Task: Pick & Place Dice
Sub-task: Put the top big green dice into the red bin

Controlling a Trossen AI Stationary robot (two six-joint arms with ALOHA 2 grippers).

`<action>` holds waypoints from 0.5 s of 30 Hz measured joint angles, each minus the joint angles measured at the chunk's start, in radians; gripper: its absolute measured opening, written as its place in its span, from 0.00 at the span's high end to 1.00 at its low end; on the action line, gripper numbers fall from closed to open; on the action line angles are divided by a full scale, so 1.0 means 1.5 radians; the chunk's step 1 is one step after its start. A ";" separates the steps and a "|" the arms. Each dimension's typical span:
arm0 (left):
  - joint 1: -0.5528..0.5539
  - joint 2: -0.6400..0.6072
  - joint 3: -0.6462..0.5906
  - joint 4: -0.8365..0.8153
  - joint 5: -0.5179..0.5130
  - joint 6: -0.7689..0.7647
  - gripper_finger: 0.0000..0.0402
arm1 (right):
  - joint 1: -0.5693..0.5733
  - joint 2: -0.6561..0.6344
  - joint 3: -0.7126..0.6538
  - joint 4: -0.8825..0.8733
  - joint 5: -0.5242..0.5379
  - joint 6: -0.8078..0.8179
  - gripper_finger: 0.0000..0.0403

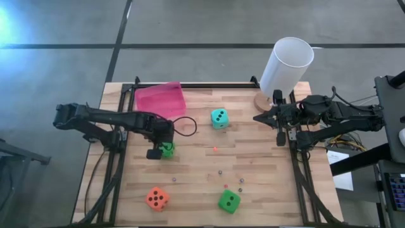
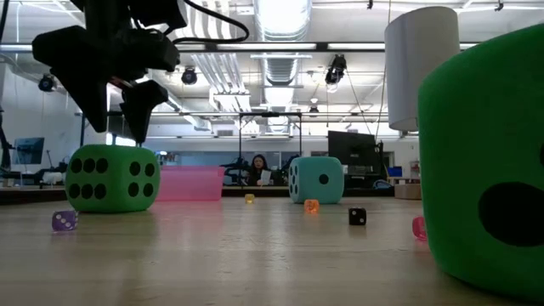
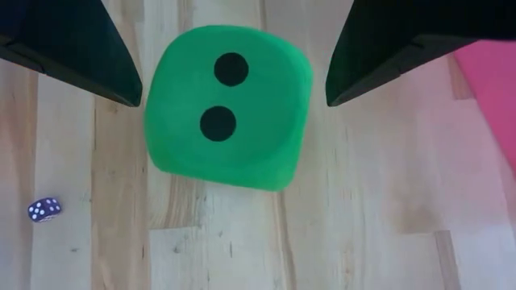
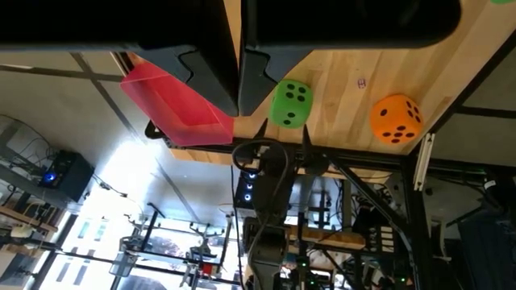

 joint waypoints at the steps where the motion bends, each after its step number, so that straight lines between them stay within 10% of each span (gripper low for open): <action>1: 0.000 0.000 -0.003 0.007 0.000 0.000 0.01 | 0.000 0.000 0.000 0.000 0.000 0.000 0.98; 15: -0.002 0.000 -0.034 0.042 0.016 -0.022 0.01 | 0.000 0.000 0.000 0.000 0.000 0.000 0.98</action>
